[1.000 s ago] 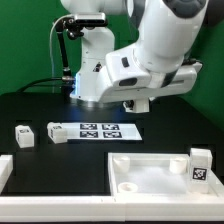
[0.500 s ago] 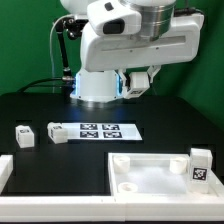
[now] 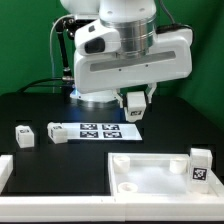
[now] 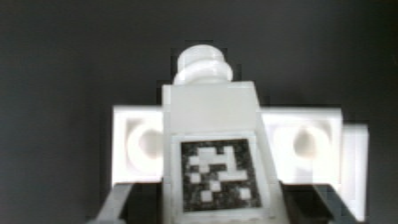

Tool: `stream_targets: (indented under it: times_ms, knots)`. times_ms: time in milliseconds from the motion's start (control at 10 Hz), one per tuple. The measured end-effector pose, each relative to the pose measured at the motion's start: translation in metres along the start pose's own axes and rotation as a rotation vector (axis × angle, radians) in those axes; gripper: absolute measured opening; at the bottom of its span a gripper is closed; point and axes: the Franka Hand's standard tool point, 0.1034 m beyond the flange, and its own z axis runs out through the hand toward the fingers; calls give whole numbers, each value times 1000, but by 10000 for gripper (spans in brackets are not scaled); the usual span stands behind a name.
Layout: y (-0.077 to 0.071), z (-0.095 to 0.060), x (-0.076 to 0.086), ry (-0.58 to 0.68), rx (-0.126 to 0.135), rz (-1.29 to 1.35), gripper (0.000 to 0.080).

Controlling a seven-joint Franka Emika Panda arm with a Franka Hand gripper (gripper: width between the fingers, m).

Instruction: Assemble square table

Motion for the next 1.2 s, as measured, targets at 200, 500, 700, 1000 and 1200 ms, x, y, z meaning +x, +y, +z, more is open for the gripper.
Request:
stream_targets:
  times_ms: [200, 500, 700, 1000, 1200]
  knots:
    - [1, -16, 20, 177, -36, -11, 291]
    - [17, -15, 21, 401, -100, -18, 290]
    - [35, -16, 23, 569, -183, -58, 291]
    - [38, -30, 50, 812, -269, -75, 291]
    - [35, -20, 54, 796, -228, -34, 291]
